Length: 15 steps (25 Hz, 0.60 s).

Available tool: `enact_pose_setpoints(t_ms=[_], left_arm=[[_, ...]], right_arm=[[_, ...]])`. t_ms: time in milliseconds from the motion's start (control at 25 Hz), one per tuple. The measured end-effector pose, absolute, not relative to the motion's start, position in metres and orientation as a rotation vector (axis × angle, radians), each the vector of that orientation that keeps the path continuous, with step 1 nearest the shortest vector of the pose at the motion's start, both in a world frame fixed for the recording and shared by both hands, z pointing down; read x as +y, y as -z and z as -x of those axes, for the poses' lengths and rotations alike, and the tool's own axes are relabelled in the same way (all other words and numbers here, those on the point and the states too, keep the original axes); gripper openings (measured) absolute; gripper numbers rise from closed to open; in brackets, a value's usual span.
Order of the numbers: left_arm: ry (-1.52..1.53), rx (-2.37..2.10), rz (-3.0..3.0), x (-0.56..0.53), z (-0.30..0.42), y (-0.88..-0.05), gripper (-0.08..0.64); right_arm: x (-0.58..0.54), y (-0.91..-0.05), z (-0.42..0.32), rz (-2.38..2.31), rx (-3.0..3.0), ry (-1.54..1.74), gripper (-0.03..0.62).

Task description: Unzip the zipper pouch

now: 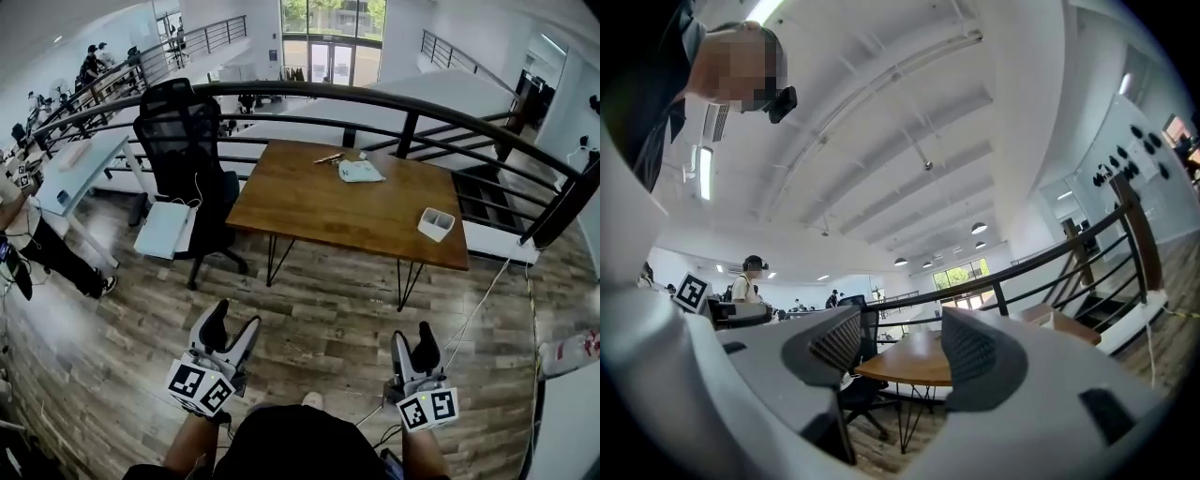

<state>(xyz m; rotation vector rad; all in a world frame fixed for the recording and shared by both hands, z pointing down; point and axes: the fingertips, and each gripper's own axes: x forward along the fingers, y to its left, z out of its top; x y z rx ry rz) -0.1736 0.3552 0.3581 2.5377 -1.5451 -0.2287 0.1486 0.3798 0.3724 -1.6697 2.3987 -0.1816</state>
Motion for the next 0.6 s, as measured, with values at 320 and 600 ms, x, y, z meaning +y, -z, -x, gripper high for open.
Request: enact_pose_setpoints(t_ms=[320, 600], left_arm=[[0.156, -1.506, -2.55, 0.32, 0.147, -0.374, 0.296], [0.163, -1.478, -2.552, 0.275, 0.142, -0.385, 0.296]], right_arm=[[0.35, -0.385, -0.168, 1.69, 2.399, 0.222, 0.268], [0.319, -0.392, -0.175, 1.73, 2.405, 0.22, 0.258]])
